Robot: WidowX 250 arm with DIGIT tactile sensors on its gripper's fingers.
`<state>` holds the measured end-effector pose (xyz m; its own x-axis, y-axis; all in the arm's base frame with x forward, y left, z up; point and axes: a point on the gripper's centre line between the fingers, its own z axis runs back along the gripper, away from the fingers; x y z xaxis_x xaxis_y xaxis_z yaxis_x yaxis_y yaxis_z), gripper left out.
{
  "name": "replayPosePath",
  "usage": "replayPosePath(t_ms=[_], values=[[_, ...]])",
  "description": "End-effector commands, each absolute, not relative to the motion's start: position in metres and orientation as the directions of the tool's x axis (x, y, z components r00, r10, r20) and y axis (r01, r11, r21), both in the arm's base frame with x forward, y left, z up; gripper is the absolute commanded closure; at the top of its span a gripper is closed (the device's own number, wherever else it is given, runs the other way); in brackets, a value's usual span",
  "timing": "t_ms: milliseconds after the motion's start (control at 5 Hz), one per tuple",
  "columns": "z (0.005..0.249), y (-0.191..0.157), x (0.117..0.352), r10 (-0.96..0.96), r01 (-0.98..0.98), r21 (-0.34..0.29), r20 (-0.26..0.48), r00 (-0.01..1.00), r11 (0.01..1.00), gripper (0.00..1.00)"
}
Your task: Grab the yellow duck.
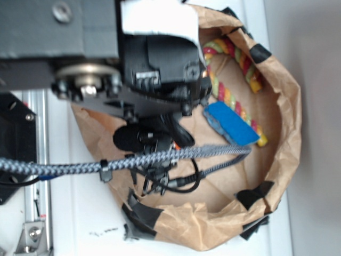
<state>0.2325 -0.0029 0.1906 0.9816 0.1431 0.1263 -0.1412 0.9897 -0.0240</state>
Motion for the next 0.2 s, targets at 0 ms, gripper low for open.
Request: replayPosePath(t_ms=[0], values=[[0.2066, 0.0087, 0.2387, 0.168, -0.165, -0.031, 0.142, 0.975, 0.986, 1.0]])
